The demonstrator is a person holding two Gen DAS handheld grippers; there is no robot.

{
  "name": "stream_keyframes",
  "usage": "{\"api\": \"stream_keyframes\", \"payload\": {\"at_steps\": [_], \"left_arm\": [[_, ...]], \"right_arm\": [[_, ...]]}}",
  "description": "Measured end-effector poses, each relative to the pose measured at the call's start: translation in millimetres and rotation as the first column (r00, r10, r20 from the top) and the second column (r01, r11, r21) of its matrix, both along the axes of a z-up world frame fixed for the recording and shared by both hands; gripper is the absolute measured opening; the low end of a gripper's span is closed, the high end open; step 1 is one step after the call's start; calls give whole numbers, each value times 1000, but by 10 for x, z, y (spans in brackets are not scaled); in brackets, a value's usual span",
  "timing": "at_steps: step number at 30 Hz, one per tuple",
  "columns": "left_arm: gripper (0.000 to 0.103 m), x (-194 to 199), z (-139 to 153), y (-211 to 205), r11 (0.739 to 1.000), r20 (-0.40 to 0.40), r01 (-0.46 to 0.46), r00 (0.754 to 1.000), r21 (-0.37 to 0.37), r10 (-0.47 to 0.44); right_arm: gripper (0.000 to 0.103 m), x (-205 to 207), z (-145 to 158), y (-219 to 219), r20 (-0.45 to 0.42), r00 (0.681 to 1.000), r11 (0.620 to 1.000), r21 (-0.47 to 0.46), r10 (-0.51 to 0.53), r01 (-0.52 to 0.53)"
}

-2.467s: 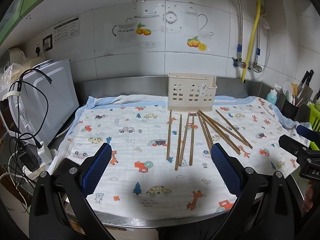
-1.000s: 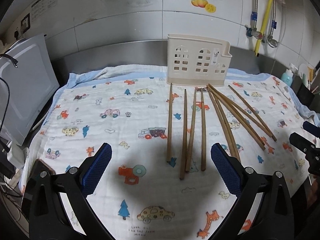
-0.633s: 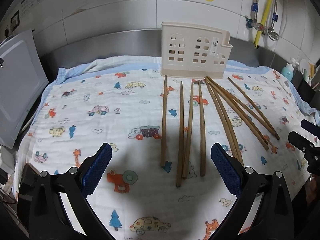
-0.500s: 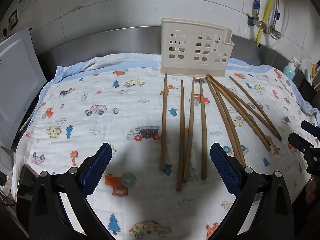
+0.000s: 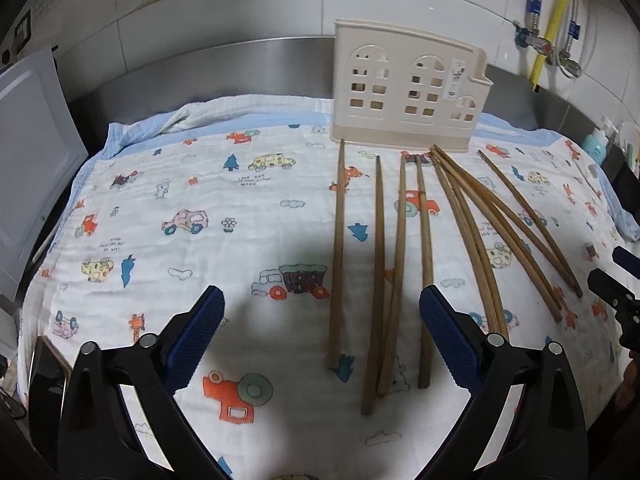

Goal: Organize utensils
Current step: 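Move the left gripper toward the wooden chopsticks while the right gripper approaches another chopstick, then close the left gripper on a wooden chopstick while the right gripper grasps another chopstick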

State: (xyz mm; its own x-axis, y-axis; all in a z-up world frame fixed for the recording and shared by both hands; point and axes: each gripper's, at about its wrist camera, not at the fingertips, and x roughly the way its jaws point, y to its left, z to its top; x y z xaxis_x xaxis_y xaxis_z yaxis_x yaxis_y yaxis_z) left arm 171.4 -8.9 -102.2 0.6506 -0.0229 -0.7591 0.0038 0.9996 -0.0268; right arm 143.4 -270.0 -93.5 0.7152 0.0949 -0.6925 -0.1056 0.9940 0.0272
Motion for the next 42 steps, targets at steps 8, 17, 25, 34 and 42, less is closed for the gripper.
{"api": "stream_keyframes", "payload": {"at_steps": [8,17,25,34,42], "left_arm": [[81,134,-83,52,999,-33,3,999,-33,-5],[75,223,-140,20,999,-52,36,998,-30,-38],[57,310,-195,5,998,-74,53,996,-41,-56],[38,358,-234,20,994,-79,83,993,-67,-88],[31,389,-271,36,995,-85,87,992,-49,-91]], "right_arm": [[75,104,-66,-39,-33,999,1000,11,8,-7],[48,234,-120,-105,-69,997,1000,27,17,-15],[24,345,-181,-91,-95,995,999,25,31,-29],[7,450,-306,-39,-131,990,998,5,57,-57],[7,466,-354,-36,-139,988,998,-3,63,-64]]}}
